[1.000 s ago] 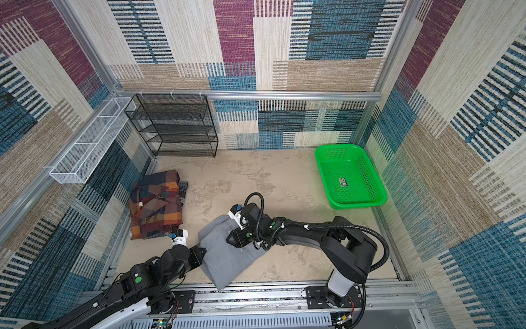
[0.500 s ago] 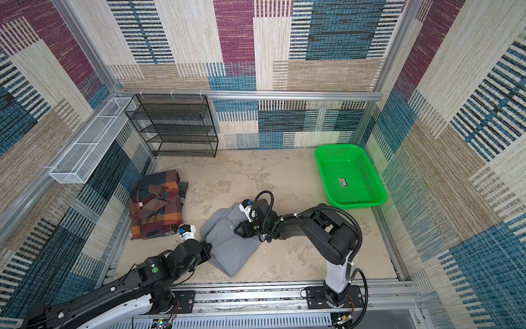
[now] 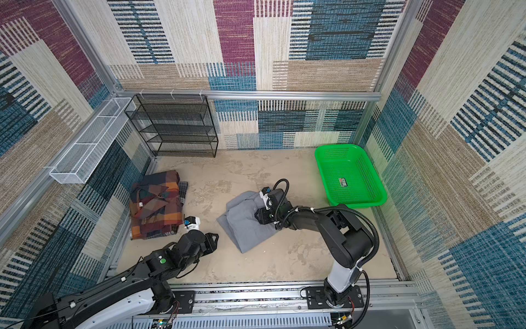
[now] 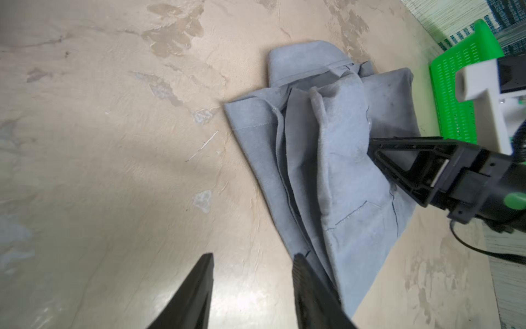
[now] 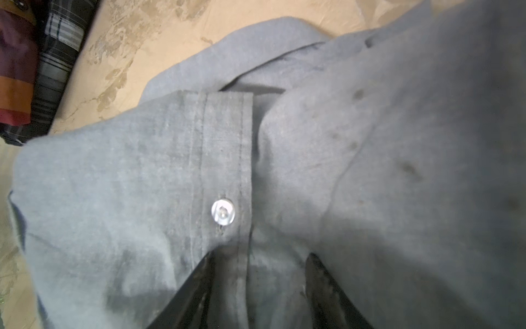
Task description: Fold and stack the long sleeve shirts
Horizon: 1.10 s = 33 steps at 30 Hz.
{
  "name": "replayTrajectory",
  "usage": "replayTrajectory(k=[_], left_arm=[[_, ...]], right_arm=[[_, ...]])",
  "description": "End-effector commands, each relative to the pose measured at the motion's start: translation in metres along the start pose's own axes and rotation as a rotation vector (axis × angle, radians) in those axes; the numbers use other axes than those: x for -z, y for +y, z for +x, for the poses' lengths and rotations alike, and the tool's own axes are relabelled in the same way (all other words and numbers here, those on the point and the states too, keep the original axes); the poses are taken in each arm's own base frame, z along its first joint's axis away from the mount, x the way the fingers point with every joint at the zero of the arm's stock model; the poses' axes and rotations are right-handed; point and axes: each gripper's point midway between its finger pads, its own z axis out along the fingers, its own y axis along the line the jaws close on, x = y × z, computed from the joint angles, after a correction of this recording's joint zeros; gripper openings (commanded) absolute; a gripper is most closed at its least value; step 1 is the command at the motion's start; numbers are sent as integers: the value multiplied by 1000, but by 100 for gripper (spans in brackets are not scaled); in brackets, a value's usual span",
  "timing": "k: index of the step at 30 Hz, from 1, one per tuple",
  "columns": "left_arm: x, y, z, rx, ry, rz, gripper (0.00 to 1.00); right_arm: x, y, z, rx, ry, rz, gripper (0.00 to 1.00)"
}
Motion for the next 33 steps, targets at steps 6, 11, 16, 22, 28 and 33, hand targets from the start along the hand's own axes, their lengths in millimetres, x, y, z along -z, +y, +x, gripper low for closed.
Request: replayTrajectory(k=[6,11,16,22,28,33], left_arm=[[-15,19,-8,46,63,-48,50],[-37,9,-13,44,166,-46,49],[-53,5,-21,51,217,-88,49],[-71,18,-24,99,252,-118,45],[-89,23,-19,136,306,-127,42],[-97,23,-19,147,310,-126,41]], right_arm=[[32,37,-23,125,-23,154,69],[19,79,-20,215,23,153,73],[7,94,-15,290,41,220,74],[-3,100,5,332,84,220,74],[-10,111,21,365,111,219,74],[-21,102,33,395,149,271,74]])
